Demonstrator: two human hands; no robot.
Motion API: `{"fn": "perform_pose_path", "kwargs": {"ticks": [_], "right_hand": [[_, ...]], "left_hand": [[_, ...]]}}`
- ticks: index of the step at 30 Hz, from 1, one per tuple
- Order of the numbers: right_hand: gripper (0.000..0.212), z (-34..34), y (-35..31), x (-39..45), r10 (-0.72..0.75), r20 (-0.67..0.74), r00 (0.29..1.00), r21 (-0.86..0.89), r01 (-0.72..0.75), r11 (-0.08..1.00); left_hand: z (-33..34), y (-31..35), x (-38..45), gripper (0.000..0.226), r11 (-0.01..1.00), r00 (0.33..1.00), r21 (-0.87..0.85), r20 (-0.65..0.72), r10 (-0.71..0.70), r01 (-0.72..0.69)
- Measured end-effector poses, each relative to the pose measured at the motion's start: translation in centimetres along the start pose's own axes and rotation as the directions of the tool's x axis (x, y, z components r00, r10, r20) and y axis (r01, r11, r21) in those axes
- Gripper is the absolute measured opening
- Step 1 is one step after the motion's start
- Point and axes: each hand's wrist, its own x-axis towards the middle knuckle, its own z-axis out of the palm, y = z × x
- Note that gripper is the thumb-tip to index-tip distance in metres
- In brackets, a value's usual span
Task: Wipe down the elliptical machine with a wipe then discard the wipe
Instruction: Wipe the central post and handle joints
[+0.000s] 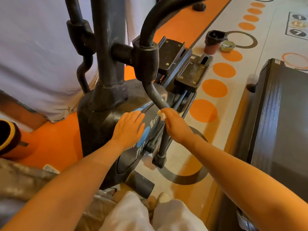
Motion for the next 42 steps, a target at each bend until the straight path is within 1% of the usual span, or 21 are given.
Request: {"fn": "perform_pose_path", "kwargs": {"ticks": [3,7,10,14,17,20,21,25,27,30,32,34,36,37,42], "right_hand": [[0.027,-1.1,0.4,0.8,-0.027,-0.054,0.998,0.02,0.028,0.999],[0.029,-2.1,0.4,2.5,-0.067,-0.109,0.992,0.007,0.068,0.998],[0.033,-2.4,0.5,4.0,-0.097,-0.125,0.987,-0.004,0.097,0.995],[0.043,-2.0,0.5,6.0,-0.084,-0.169,0.982,-0.007,0.084,0.996],[0.05,-1.1,0.0,7.3,-0.081,-0.175,0.981,-0.007,0.081,0.997],[0.055,0.1,-0.3,8.6,-0.09,-0.161,0.983,-0.005,0.091,0.996],[0.057,0.6,-0.2,8.9,-0.075,-0.152,0.986,-0.001,0.076,0.997],[0.06,2.7,0.8,9.4,0.045,-0.113,0.993,0.053,-0.039,0.998],[0.06,3.4,1.2,9.8,0.059,-0.125,0.99,0.064,-0.051,0.997],[0.063,3.8,0.7,10.4,0.071,-0.143,0.987,0.079,-0.061,0.995],[0.064,4.2,-0.2,10.0,0.091,-0.188,0.978,0.104,-0.073,0.992],[0.061,4.9,-0.1,8.7,0.07,-0.263,0.962,0.041,-0.061,0.997],[0.06,5.6,1.1,7.2,0.007,-0.32,0.947,-0.097,-0.041,0.994],[0.061,5.8,1.7,6.8,-0.011,-0.334,0.943,-0.135,-0.036,0.99],[0.067,6.3,1.2,8.1,-0.069,-0.38,0.922,-0.206,-0.012,0.979]], "left_hand": [[-0.7,0.2,1.5,0.047,1.0,1.0,0.016,-0.02,0.009,-0.009],[-1.6,-0.3,4.1,0.046,1.0,1.0,0.021,-0.024,0.013,-0.012],[-1.7,-0.7,5.7,0.04,0.998,0.998,0.041,-0.051,0.049,-0.046],[-1.5,-0.9,6.9,0.048,0.995,0.995,0.062,-0.047,0.087,-0.084],[-1.0,-1.4,7.2,0.054,0.984,0.992,0.138,-0.044,0.117,-0.11],[-0.5,-2.3,7.4,0.062,0.936,0.987,0.315,0.017,0.16,-0.157],[-0.3,-2.6,7.5,0.065,0.923,0.984,0.342,0.034,0.177,-0.178],[0.2,-3.9,7.9,0.069,0.906,0.974,0.358,0.073,0.213,-0.225],[0.4,-4.1,7.8,0.07,0.888,0.97,0.391,0.07,0.234,-0.242],[0.6,-4.2,7.9,0.075,0.893,0.966,0.375,0.044,0.253,-0.251],[0.8,-4.3,8.0,0.078,0.899,0.965,0.356,0.03,0.261,-0.254],[1.0,-4.6,8.1,0.082,0.906,0.963,0.332,0.02,0.27,-0.261],[1.0,-4.7,8.2,0.082,0.904,0.959,0.331,0.01,0.283,-0.271],[1.0,-4.8,8.2,0.081,0.901,0.957,0.334,0.008,0.289,-0.275],[1.2,-4.8,8.2,0.079,0.906,0.954,0.315,-0.009,0.3,-0.282]]}}
